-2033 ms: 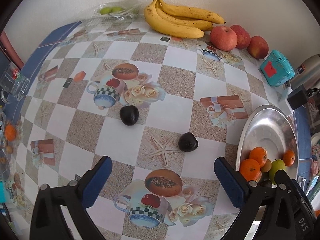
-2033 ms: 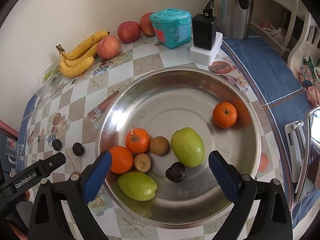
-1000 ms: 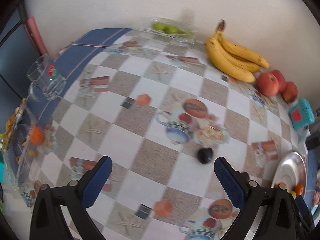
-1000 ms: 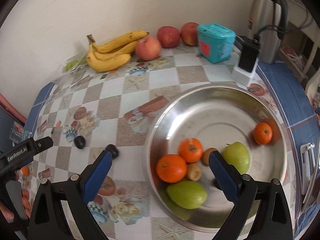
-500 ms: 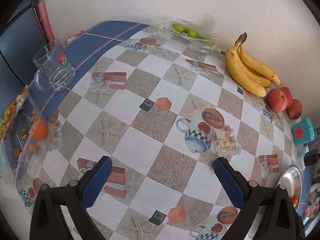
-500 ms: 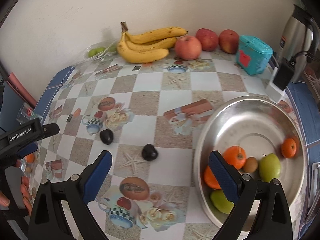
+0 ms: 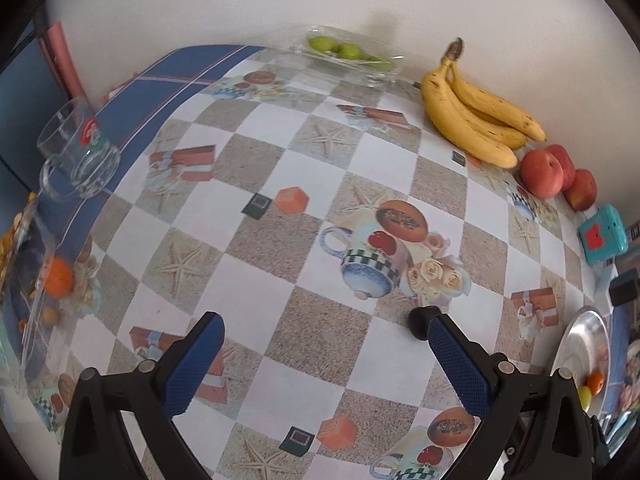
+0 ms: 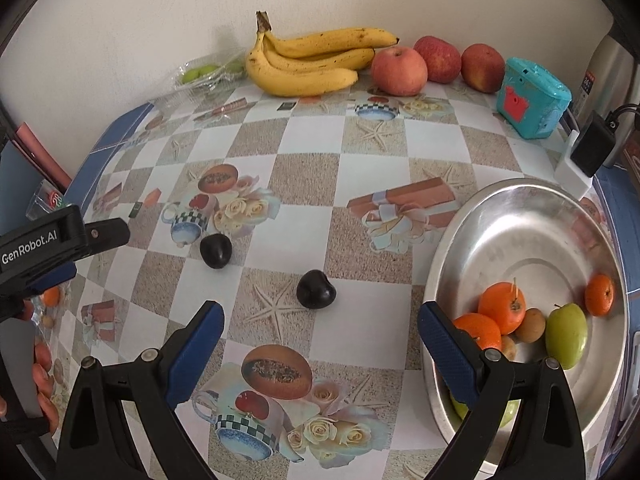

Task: Organize fruits
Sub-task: 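Grasp a dark plum with the left gripper while the right grasps another dark plum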

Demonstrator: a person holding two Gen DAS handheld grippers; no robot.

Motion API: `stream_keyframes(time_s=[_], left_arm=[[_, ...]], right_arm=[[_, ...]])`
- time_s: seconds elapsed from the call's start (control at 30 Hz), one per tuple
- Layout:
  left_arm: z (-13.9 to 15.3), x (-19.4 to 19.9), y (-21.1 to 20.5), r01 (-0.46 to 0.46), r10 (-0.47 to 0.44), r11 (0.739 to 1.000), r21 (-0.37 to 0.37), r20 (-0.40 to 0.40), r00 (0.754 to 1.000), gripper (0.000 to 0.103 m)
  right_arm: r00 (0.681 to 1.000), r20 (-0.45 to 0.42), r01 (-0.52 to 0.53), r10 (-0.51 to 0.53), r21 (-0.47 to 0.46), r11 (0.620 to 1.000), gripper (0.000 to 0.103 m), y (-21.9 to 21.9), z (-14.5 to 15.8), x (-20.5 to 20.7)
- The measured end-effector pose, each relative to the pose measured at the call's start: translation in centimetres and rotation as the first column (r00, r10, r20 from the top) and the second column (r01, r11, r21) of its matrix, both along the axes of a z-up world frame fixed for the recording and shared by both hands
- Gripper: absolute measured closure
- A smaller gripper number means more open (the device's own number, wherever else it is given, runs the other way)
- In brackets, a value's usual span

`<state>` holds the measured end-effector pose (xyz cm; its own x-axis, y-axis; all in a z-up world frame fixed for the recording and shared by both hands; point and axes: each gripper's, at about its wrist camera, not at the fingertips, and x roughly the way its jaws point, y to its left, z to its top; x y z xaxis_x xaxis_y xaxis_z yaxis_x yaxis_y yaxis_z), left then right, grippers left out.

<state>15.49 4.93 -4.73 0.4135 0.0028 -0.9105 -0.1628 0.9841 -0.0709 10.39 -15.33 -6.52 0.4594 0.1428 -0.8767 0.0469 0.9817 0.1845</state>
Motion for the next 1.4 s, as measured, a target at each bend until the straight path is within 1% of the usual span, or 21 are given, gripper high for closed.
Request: stream_keyframes(time_s=[0.2, 0.33, 0.5, 0.57, 0.63, 0.8, 0.93, 1.0, 1.07, 1.1, 1.13, 1.2, 1.27, 1.3, 1.33, 1.37, 1.4], left_arm=[[-0.4, 0.4, -1.6, 0.062, -0.062, 0.998, -0.002, 0.015, 0.998, 0.0], [-0.6, 0.5, -2.3, 0.084, -0.084, 0.996, -0.007, 0.029, 0.996, 0.0], [-0.7, 0.7, -3.1, 0.109, -0.108, 0.994, -0.015, 0.05, 0.993, 0.0], [-0.8, 0.9, -3.4, 0.121, -0.12, 0.992, -0.022, 0.055, 0.991, 0.0], [-0.9, 1.1, -3.7, 0.143, -0.141, 0.989, -0.044, 0.058, 0.988, 0.0], [-1.4, 1.4, -4.3, 0.168, -0.164, 0.983, -0.071, 0.051, 0.985, 0.0], [-2.1, 1.6, -4.3, 0.17, -0.166, 0.978, -0.124, 0.043, 0.985, 0.001], [-2.5, 1.7, -4.7, 0.187, -0.184, 0.976, -0.115, 0.037, 0.982, 0.005], [-2.8, 1.8, -5.0, 0.199, -0.197, 0.974, -0.109, 0.029, 0.98, 0.012], [-3.2, 1.9, -5.1, 0.199, -0.199, 0.973, -0.115, 0.018, 0.98, 0.013], [-3.4, 1.9, -5.2, 0.198, -0.198, 0.973, -0.12, 0.013, 0.98, 0.014], [-3.8, 2.0, -5.2, 0.199, -0.2, 0.971, -0.133, 0.003, 0.98, 0.02], [-4.1, 2.0, -5.2, 0.202, -0.205, 0.969, -0.142, -0.004, 0.979, 0.031], [-4.3, 2.0, -5.2, 0.203, -0.206, 0.968, -0.146, -0.008, 0.979, 0.034], [-4.4, 2.0, -5.2, 0.203, -0.207, 0.968, -0.147, -0.01, 0.978, 0.039], [-4.5, 2.0, -5.3, 0.204, -0.208, 0.968, -0.147, -0.013, 0.978, 0.046], [-4.7, 2.0, -5.3, 0.204, -0.208, 0.968, -0.146, -0.019, 0.978, 0.05]], right_arm=[[1.0, -0.026, -0.003, 0.002, -0.004, 1.0, 0.006, 0.1, -1.0, 0.2], [0.999, -0.039, -0.005, 0.005, 0.009, 1.0, 0.006, 0.2, -1.6, 0.4], [1.0, -0.01, 0.003, -0.002, 0.054, 0.999, 0.006, 0.3, -1.5, 0.5], [1.0, 0.007, 0.011, -0.011, 0.048, 0.999, 0.006, 0.3, -1.4, 0.6], [1.0, 0.021, 0.015, -0.016, 0.038, 0.999, 0.006, 0.2, -1.3, 0.7], [1.0, 0.024, 0.016, -0.017, 0.041, 0.999, 0.006, 0.1, -1.8, 1.1], [1.0, 0.023, 0.012, -0.013, 0.037, 0.999, 0.006, 0.2, -2.3, 1.4], [1.0, 0.02, 0.011, -0.012, 0.031, 0.999, 0.006, 0.2, -2.5, 1.5], [1.0, 0.022, 0.007, -0.007, 0.026, 1.0, 0.007, 0.3, -2.6, 1.7], [1.0, 0.023, 0.002, -0.002, 0.021, 1.0, 0.008, 0.5, -2.7, 1.7], [1.0, 0.024, -0.003, 0.003, 0.016, 1.0, 0.012, 0.6, -2.7, 1.8], [1.0, 0.02, -0.007, 0.007, 0.011, 1.0, 0.018, 0.7, -3.0, 1.9], [1.0, 0.016, -0.009, 0.008, 0.008, 1.0, 0.026, 0.8, -3.2, 2.0], [1.0, 0.015, -0.009, 0.008, 0.006, 1.0, 0.032, 0.8, -3.3, 2.1], [1.0, 0.013, -0.007, 0.007, 0.004, 1.0, 0.036, 0.8, -3.4, 2.1], [1.0, 0.01, -0.006, 0.006, 0.002, 1.0, 0.037, 0.8, -3.5, 2.2], [1.0, 0.008, -0.004, 0.004, 0.004, 1.0, 0.04, 0.7, -3.5, 2.2]])
